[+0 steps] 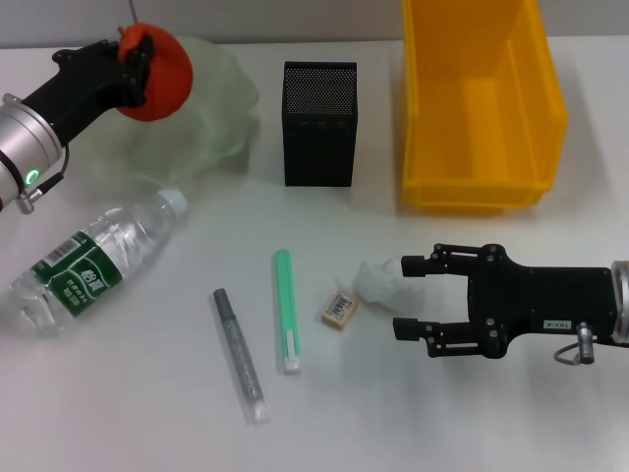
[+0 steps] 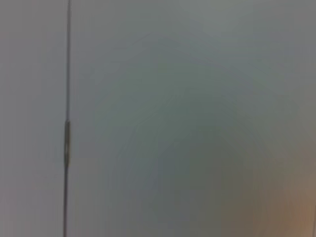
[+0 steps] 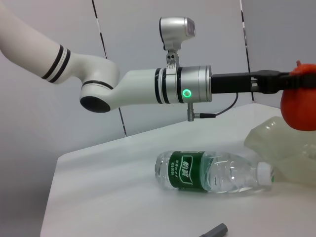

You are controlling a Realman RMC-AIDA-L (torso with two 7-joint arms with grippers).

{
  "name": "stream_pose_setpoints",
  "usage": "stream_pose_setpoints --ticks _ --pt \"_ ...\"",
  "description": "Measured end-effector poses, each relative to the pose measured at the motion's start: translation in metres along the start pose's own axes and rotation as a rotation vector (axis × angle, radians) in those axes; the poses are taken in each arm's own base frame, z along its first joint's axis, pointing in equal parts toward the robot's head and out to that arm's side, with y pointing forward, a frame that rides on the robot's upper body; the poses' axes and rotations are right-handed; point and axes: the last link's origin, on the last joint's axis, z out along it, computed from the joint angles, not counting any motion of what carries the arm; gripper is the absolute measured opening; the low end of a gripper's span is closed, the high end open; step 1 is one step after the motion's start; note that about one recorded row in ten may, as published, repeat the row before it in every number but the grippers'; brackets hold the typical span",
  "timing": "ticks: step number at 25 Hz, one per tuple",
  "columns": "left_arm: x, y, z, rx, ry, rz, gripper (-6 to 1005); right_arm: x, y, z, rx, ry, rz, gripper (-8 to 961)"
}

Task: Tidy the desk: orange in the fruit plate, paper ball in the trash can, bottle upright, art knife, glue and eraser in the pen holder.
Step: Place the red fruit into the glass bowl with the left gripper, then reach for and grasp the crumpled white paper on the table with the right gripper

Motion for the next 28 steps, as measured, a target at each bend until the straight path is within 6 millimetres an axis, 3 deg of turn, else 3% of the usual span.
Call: stream_pose_setpoints --ticks 5,14,19,20,22,23,27,28 --pt "-0.002 -0.002 0.0 0.02 -0.008 -0.017 172 0.001 0.001 -0.001 0.001 0.0 0.002 762" --pt "-0.003 -0.002 -0.002 0.025 -0.006 -0.032 378 0.001 0.001 -0.001 0.002 0.0 0.002 762" --pt "-0.003 -0.002 -0.002 0.02 -0.003 -0.035 552 0.001 0.001 -0.001 0.001 0.0 0.0 762" --pt "0.005 0.009 -0.008 -0.082 0.05 -0.08 587 0.001 0.001 -0.001 0.001 0.0 0.0 762" --pt "0.007 0.013 -0.012 -0.141 0.057 -0.091 744 0.0 0.0 0.0 0.001 -0.001 -0.002 762" --pt "0.014 0.023 -0.021 -0.265 0.063 -0.099 823 -0.001 0.0 0.0 0.0 -0.002 -0.004 762" --pt "0.022 0.042 -0.04 -0.481 0.026 -0.082 855 -0.003 -0.001 0.003 -0.002 -0.009 -0.008 761" --pt "0.022 0.05 -0.053 -0.573 0.004 -0.064 855 -0.004 -0.001 0.003 0.0 -0.014 -0.009 761"
